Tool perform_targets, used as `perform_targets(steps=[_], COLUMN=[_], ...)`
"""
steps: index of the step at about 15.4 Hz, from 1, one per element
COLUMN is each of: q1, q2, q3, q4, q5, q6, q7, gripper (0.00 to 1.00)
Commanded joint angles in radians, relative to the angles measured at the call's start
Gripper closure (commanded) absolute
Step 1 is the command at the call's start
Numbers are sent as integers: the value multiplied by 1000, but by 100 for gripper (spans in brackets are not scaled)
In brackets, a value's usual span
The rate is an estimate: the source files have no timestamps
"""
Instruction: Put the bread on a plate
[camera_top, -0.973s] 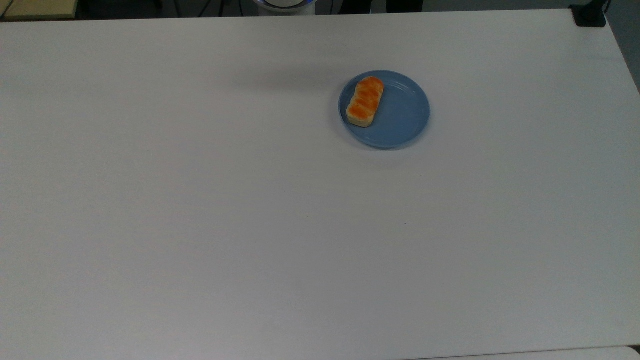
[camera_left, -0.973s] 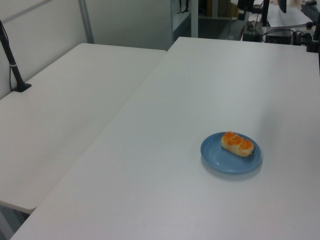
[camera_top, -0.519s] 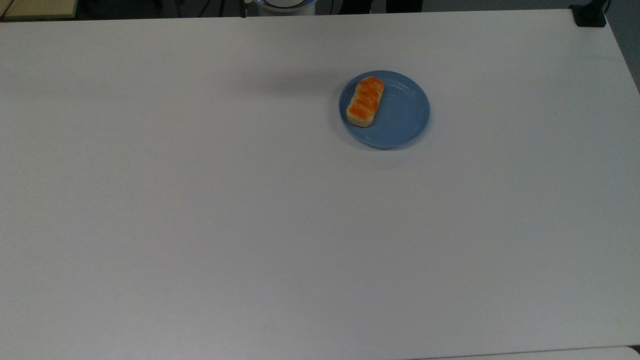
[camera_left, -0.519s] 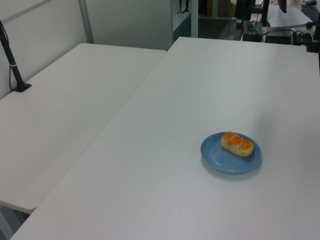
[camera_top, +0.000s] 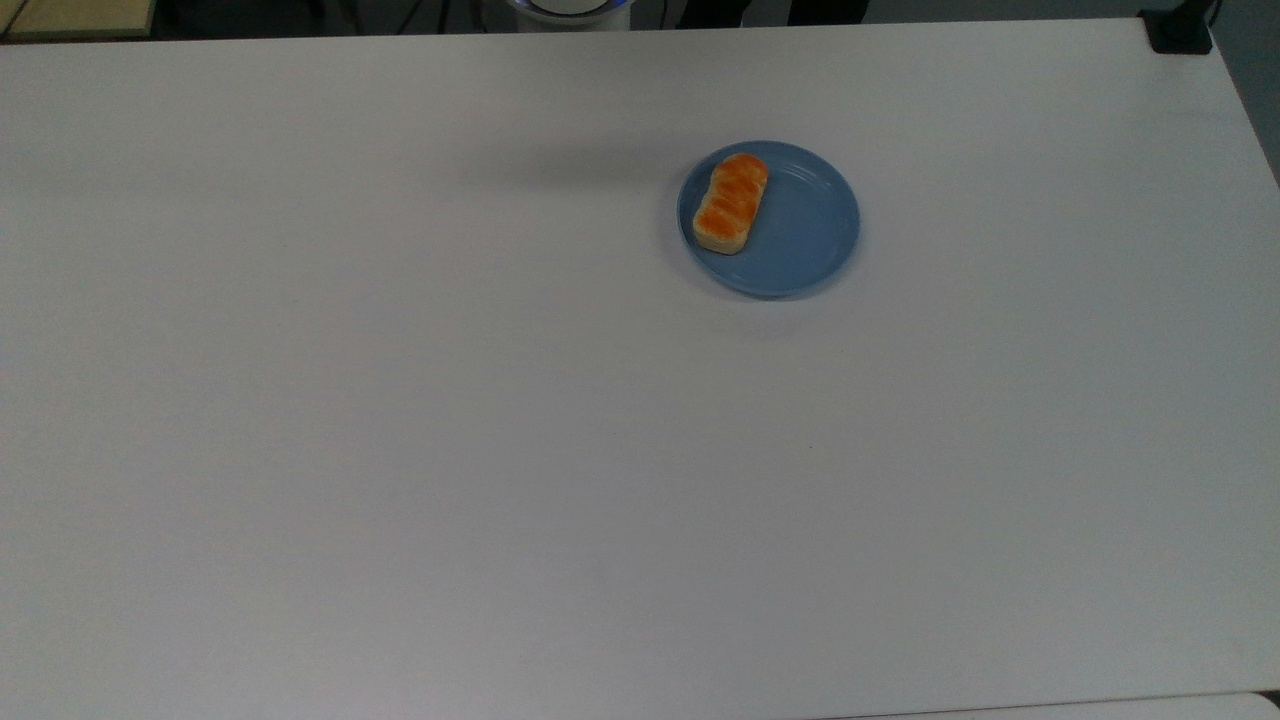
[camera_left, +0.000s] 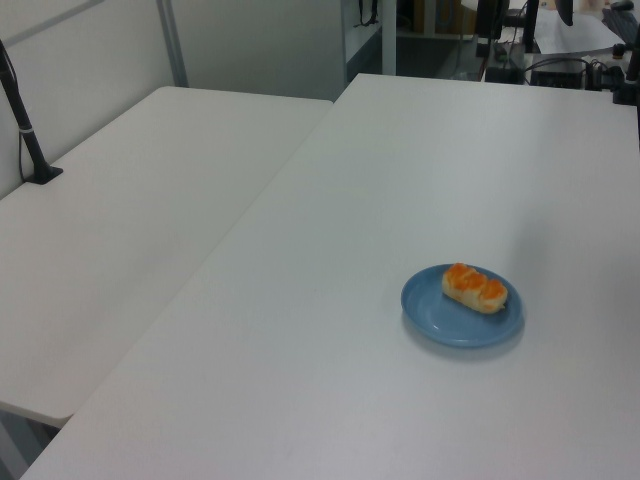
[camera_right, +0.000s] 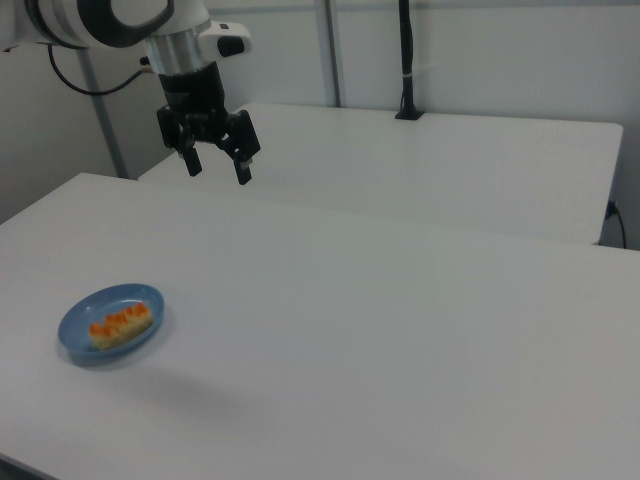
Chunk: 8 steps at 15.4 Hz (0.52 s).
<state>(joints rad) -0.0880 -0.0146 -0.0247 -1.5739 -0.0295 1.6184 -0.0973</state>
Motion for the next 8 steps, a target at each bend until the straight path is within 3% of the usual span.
perform_targets(steps=[1,6,8], q1=[-2,-2,-1], q2=[-24,-16,-16], q3=[-9,0,2], q4=[-15,-17,-23], q5=[16,23,39], q6=[0,26,78], q7=[-25,-12,81], gripper=[0,0,0])
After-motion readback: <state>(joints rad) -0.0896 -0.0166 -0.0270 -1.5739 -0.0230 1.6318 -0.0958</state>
